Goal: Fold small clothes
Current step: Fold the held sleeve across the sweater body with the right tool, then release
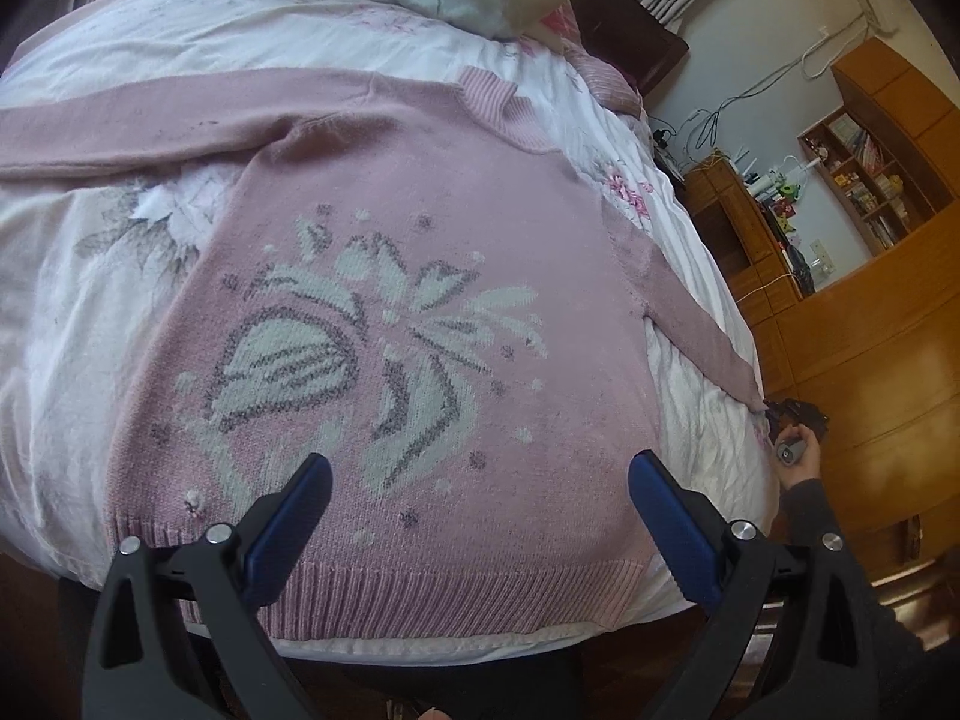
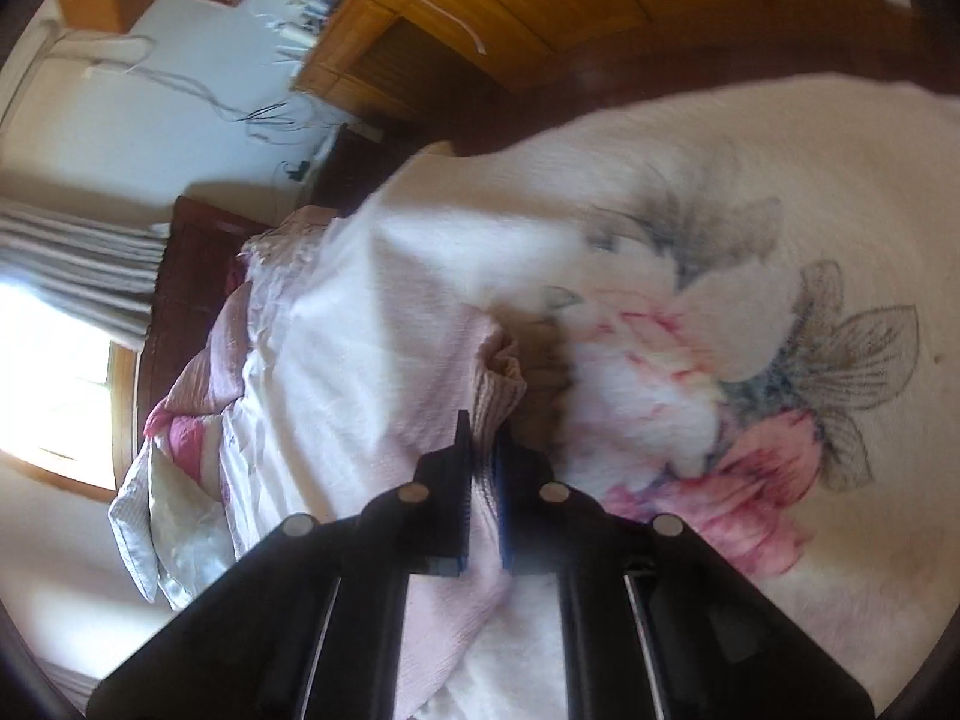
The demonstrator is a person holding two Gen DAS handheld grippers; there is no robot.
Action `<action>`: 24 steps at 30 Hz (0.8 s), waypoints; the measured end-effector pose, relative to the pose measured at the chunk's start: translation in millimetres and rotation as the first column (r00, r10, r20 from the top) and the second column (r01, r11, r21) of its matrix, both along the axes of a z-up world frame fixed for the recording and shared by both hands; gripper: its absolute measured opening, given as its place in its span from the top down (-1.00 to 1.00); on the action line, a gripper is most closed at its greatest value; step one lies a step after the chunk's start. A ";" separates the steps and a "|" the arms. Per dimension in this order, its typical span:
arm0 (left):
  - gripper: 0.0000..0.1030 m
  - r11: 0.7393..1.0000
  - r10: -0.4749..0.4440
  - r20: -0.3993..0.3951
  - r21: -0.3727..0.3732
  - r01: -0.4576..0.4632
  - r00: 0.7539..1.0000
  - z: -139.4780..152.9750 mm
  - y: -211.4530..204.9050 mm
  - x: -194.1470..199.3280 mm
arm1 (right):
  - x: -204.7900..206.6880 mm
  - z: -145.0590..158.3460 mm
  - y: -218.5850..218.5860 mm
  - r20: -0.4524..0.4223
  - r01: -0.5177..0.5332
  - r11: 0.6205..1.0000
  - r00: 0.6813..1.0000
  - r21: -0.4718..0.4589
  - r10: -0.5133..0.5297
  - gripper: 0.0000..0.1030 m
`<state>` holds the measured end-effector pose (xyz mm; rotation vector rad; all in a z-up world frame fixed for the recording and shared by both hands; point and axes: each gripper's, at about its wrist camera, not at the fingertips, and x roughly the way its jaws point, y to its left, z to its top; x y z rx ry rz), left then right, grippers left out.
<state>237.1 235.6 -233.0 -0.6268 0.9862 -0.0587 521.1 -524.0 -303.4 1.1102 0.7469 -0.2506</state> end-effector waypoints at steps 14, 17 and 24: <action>-0.93 0.988 -0.066 0.022 0.144 0.062 0.998 15.8 -3.3 11.3 | 2.4 184.4 205.3 0.156 -0.336 0.824 0.881 -0.456 0.446 0.90; -0.93 0.979 -0.099 0.022 0.180 0.094 0.995 22.0 -6.9 18.4 | 2.9 195.5 252.0 0.130 -0.385 0.761 0.845 -0.522 0.518 0.90; -0.93 0.976 -0.181 -0.100 0.108 0.192 0.978 11.4 -7.2 52.9 | 0.2 178.6 359.5 0.029 -0.489 0.622 0.772 -0.612 0.635 0.90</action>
